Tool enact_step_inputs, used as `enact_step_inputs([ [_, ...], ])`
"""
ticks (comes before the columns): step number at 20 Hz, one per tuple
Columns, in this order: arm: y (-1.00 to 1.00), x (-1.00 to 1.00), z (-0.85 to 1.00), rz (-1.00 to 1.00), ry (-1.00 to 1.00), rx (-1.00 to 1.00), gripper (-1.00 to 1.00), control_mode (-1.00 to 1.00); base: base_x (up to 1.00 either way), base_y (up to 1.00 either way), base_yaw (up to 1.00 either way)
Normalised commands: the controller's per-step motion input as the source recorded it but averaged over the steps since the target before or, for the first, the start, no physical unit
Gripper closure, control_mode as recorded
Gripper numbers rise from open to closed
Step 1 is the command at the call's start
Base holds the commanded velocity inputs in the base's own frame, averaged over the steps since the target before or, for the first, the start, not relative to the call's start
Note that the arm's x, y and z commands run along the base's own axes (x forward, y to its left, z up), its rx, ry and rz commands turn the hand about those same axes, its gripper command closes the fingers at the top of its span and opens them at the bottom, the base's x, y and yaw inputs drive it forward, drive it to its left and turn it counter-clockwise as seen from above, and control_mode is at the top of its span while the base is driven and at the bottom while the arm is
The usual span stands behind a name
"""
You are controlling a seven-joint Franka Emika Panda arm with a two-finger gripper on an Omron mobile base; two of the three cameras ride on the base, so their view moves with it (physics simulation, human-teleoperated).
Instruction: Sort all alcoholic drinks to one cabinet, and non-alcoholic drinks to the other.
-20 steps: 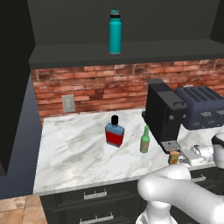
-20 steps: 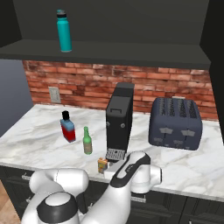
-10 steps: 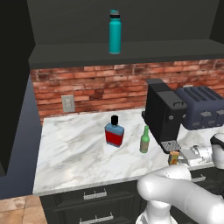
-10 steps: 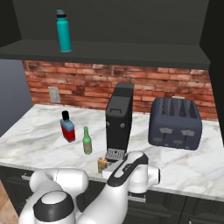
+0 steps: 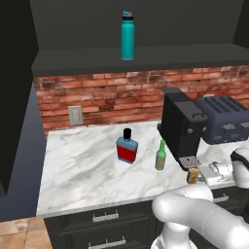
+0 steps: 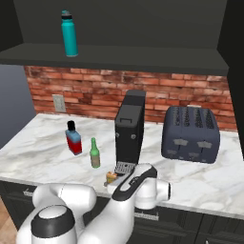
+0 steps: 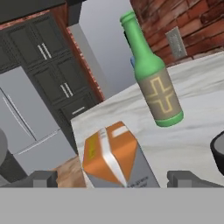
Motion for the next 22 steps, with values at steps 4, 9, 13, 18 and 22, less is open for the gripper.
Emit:
enact_step_inputs([
  [4, 0.09, 0.00, 0.10, 0.00, 0.00, 0.00, -1.00, -1.00, 0.00, 0.00, 0.00],
  [9, 0.11, 0.00, 0.05, 0.00, 0.00, 0.00, 1.00, -1.00, 0.00, 0.00, 0.00],
  [13, 0.13, 0.00, 0.00, 0.00, 0.00, 0.00, 1.00, -1.00, 0.00, 0.00, 0.00],
  [18, 0.00, -0.01, 0.19, 0.00, 0.00, 0.01, 1.00, -1.00, 0.00, 0.00, 0.00],
  [22, 0.02, -0.10, 0.90, -0.01, 0.00, 0.06, 1.00, -1.00, 0.00, 0.00, 0.00],
])
